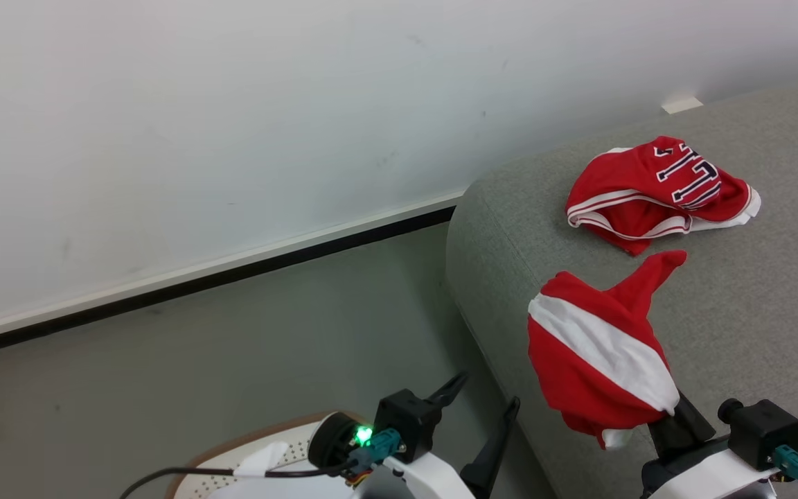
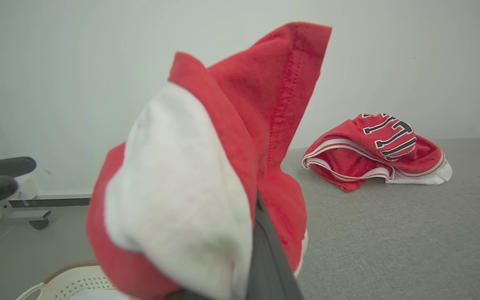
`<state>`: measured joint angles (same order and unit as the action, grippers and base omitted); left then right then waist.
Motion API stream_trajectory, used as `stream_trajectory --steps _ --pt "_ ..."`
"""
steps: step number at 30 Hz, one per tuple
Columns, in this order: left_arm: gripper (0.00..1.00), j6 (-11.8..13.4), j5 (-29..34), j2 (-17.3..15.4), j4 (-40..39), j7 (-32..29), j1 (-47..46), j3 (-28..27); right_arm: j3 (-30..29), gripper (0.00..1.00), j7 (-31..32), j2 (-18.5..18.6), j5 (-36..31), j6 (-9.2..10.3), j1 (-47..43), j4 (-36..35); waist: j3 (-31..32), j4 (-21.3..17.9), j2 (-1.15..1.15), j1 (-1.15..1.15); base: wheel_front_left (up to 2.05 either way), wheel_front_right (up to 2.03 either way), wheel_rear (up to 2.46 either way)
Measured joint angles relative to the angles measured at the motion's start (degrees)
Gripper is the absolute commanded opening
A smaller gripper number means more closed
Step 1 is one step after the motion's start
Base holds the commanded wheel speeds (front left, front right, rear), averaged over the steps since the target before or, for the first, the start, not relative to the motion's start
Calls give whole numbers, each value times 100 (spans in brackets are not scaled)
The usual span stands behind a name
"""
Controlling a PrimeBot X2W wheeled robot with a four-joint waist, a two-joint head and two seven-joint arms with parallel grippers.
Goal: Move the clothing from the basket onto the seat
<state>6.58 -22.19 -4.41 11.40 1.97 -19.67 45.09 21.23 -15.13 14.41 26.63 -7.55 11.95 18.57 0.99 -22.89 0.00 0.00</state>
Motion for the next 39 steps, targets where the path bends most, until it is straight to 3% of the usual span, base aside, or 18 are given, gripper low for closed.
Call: stream_trajectory --steps 8,18,20,27,32,39 --pt "100 -2 58 -114 -149 -124 -258 5 -612 0 0 -264 -14 -1 126 -66 -374 -105 0 0 0 0 0" --pt "100 -323 478 -586 -864 -638 -1559 -86 -2715 0 -1 -820 -91 0 1923 37 -1802 82 0 0 0 0 0" --pt "100 -377 531 -656 -911 -694 -1714 -87 -2889 0 -1 -829 -97 0 2218 144 -1984 113 0 1 0 0 0" --pt "100 -701 780 -906 -1115 -810 -2426 -73 -4324 0 213 -485 -201 0 4011 1061 -3105 341 0 2 0 0 0" --pt "100 -756 808 -933 -1198 -802 -2668 -102 -5425 0 361 44 -366 0 4976 1934 -3690 536 0 2 0 0 0" --pt "100 -694 808 -980 -1251 -766 -2722 -154 -6782 0 192 548 -1496 0 5512 3254 -4182 831 0 2 0 0 0"
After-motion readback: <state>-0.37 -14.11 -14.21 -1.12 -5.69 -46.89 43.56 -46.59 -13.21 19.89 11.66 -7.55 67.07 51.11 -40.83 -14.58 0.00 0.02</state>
